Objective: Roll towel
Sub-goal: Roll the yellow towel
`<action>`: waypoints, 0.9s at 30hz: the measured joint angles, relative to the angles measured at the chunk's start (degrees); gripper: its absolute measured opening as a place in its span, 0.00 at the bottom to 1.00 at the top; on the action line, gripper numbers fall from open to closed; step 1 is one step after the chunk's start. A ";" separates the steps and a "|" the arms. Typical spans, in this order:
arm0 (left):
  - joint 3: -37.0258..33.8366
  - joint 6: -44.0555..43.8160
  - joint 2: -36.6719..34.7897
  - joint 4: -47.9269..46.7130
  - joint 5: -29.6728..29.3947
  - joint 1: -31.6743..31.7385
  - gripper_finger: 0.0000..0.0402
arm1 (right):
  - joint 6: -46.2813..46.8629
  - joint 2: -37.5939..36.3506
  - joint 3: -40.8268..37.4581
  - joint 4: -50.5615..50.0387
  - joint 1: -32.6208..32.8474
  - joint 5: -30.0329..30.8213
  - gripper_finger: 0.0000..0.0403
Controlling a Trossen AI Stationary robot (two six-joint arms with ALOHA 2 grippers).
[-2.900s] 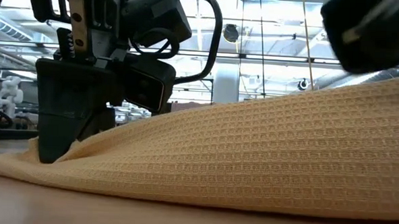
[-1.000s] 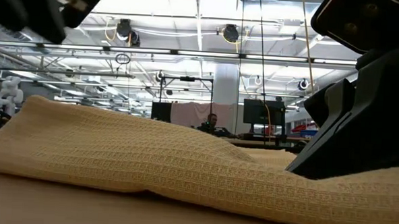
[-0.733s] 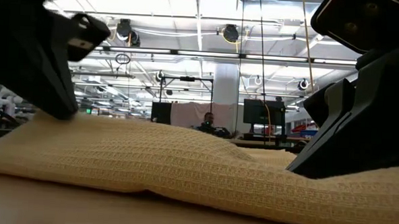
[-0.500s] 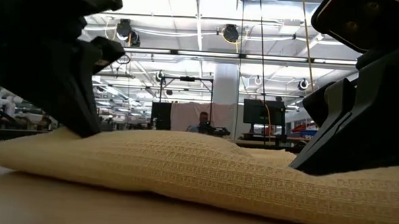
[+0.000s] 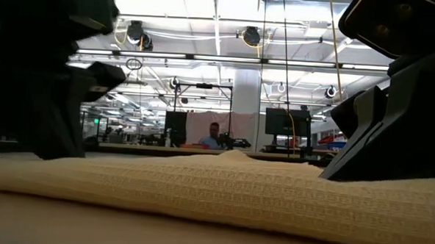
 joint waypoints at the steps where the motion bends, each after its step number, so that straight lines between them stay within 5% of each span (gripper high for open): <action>1: -0.06 0.44 -0.64 -0.59 -0.05 -0.41 0.03 | 0.02 0.00 0.00 0.00 0.00 0.00 0.00; 6: -0.13 1.00 -6.07 -5.31 -0.24 -2.36 0.08 | 1.30 0.00 -0.02 0.00 0.00 -0.32 0.00; 12: -0.06 3.89 -10.75 -2.32 -5.83 -8.53 0.30 | 1.56 0.00 -0.02 0.05 -0.02 -0.93 0.00; 21: -1.66 8.74 -3.89 5.43 -16.65 -13.79 0.73 | 1.56 0.00 -0.02 0.50 -0.10 -1.33 0.00; 27: -1.66 10.08 -0.10 7.06 -13.92 -11.89 0.78 | 1.58 0.02 -0.07 1.08 -0.11 -1.62 0.00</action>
